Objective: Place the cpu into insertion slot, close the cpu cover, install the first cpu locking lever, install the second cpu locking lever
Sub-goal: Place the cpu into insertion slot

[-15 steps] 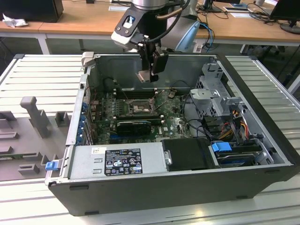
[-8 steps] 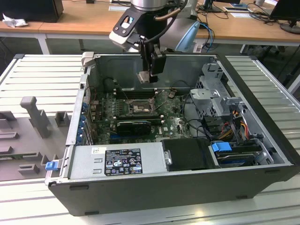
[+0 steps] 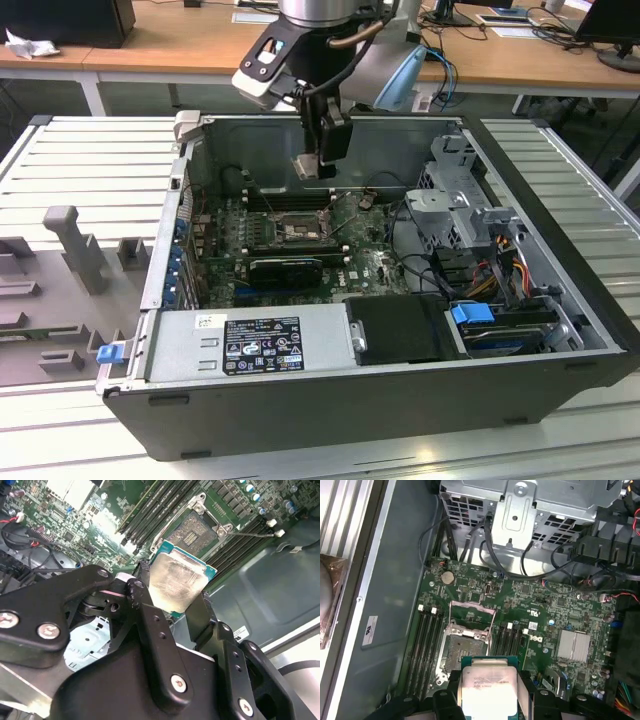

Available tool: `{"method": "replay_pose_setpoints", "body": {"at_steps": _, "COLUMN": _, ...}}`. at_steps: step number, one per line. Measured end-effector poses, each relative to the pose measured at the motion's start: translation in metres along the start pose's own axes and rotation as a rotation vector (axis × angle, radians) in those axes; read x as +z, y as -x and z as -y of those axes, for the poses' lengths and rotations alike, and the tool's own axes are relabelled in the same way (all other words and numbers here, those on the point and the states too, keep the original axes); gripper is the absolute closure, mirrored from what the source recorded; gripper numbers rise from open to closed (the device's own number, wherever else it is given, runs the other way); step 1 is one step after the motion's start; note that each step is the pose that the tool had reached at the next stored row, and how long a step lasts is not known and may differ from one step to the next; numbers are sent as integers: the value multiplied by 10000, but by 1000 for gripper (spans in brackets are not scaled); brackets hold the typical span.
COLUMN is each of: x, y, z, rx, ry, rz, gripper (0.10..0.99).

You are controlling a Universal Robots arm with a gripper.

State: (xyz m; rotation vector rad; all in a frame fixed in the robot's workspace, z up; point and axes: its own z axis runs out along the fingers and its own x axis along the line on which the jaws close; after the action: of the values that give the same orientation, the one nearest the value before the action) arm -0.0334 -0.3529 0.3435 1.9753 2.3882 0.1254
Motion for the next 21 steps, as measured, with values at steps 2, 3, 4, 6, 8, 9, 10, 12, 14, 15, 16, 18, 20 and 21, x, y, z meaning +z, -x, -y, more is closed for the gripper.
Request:
{"method": "replay_pose_setpoints", "body": {"at_steps": 2, "x": 2, "y": 0, "z": 0, "rx": 339, "ry": 6, "rz": 30, "gripper": 557}}
{"method": "replay_pose_setpoints", "body": {"at_steps": 3, "x": 4, "y": 0, "z": 1, "rx": 511, "ry": 10, "rz": 45, "gripper": 557}}
{"method": "replay_pose_setpoints", "body": {"at_steps": 4, "x": 7, "y": 0, "z": 1, "rx": 761, "ry": 15, "rz": 67, "gripper": 557}}
{"method": "replay_pose_setpoints", "body": {"at_steps": 6, "x": 11, "y": 0, "z": 1, "rx": 1028, "ry": 20, "rz": 91, "gripper": 557}}
{"method": "replay_pose_setpoints", "body": {"at_steps": 8, "x": 15, "y": 0, "z": 1, "rx": 1201, "ry": 23, "rz": 107, "gripper": 557}}
{"method": "replay_pose_setpoints", "body": {"at_steps": 9, "x": 17, "y": 0, "z": 2, "rx": 1271, "ry": 24, "rz": 113, "gripper": 557}}
{"method": "replay_pose_setpoints", "body": {"at_steps": 10, "x": 18, "y": 0, "z": 1, "rx": 1336, "ry": 24, "rz": 119, "gripper": 557}}
{"method": "replay_pose_setpoints", "body": {"at_steps": 12, "x": 23, "y": 0, "z": 2, "rx": 1389, "ry": 17, "rz": 124, "gripper": 557}}
{"method": "replay_pose_setpoints", "body": {"at_steps": 14, "x": 30, "y": 0, "z": 3, "rx": 1392, "ry": 15, "rz": 121, "gripper": 557}}
{"method": "replay_pose_setpoints", "body": {"at_steps": 15, "x": 36, "y": 1, "z": 3, "rx": 1392, "ry": 14, "rz": 121, "gripper": 557}}
{"method": "replay_pose_setpoints", "body": {"at_steps": 16, "x": 43, "y": 1, "z": 4, "rx": 1392, "ry": 14, "rz": 121, "gripper": 557}}
{"method": "replay_pose_setpoints", "body": {"at_steps": 18, "x": 80, "y": 2, "z": 7, "rx": 1391, "ry": 14, "rz": 121, "gripper": 557}}
{"method": "replay_pose_setpoints", "body": {"at_steps": 20, "x": 105, "y": 2, "z": 9, "rx": 1391, "ry": 13, "rz": 122, "gripper": 557}}
{"method": "replay_pose_setpoints", "body": {"at_steps": 21, "x": 120, "y": 2, "z": 11, "rx": 1391, "ry": 13, "rz": 122, "gripper": 557}}
